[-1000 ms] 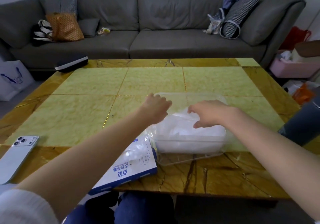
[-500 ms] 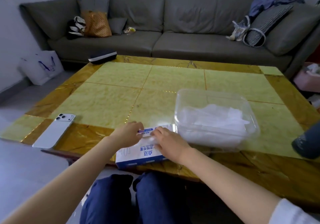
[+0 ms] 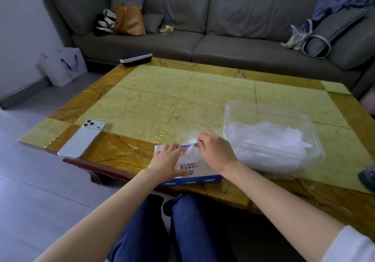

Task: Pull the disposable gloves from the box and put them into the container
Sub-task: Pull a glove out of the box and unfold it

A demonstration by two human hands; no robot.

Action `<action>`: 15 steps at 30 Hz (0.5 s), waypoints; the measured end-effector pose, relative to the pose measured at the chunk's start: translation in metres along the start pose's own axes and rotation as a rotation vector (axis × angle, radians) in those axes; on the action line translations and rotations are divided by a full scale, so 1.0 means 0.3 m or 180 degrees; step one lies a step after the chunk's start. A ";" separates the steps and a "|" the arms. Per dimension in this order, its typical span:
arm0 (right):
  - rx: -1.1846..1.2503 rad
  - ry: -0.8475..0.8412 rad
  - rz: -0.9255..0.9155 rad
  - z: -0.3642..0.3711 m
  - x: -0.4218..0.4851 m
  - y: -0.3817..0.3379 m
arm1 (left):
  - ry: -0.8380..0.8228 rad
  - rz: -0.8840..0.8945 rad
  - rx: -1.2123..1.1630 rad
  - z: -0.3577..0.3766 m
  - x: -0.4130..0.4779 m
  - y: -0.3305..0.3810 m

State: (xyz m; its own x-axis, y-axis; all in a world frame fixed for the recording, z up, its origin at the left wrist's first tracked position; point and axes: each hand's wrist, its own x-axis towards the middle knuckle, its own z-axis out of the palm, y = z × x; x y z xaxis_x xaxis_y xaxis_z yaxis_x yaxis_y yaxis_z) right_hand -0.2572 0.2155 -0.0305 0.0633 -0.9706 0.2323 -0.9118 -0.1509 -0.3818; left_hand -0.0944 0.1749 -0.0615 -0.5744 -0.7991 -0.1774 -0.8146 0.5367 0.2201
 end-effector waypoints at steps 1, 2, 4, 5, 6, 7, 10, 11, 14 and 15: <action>0.0103 0.0115 0.0009 -0.016 0.008 -0.008 | 0.0000 -0.0008 0.0028 0.000 -0.001 0.000; 0.0165 0.0215 0.0040 -0.031 0.015 -0.013 | -0.0003 -0.0017 0.0051 0.001 -0.001 -0.001; 0.0182 0.0303 0.0147 -0.053 0.027 -0.010 | -0.0007 -0.0028 0.0049 0.000 -0.003 0.000; 0.0194 0.0330 0.0195 -0.060 0.030 -0.004 | -0.0005 -0.0039 0.0019 0.000 -0.004 0.000; 0.0236 0.0379 0.0231 -0.067 0.032 0.002 | 0.0000 -0.0062 -0.0026 0.000 -0.006 0.001; 0.0296 0.0450 0.0263 -0.072 0.033 0.009 | 0.0001 -0.0097 -0.0079 -0.001 -0.008 0.001; 0.0444 0.0795 0.0416 -0.106 0.045 0.020 | 0.0023 -0.0107 -0.0120 0.000 -0.011 -0.002; 0.0489 0.0926 0.0489 -0.128 0.053 0.021 | 0.0040 -0.0079 -0.0133 0.002 -0.012 -0.004; 0.0527 0.1220 0.0710 -0.217 0.085 0.027 | 0.0062 -0.0023 -0.0214 0.003 -0.012 -0.009; 0.0521 0.1228 0.0761 -0.241 0.093 0.035 | 0.0050 -0.0002 -0.0231 0.002 -0.012 -0.012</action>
State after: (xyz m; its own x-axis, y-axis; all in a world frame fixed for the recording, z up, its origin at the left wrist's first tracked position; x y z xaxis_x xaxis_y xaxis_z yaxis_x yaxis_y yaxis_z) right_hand -0.2943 0.2006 0.0367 -0.3235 -0.8459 0.4240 -0.8047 0.0103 -0.5936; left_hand -0.0895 0.1761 -0.0621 -0.5721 -0.8039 -0.1627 -0.8066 0.5156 0.2890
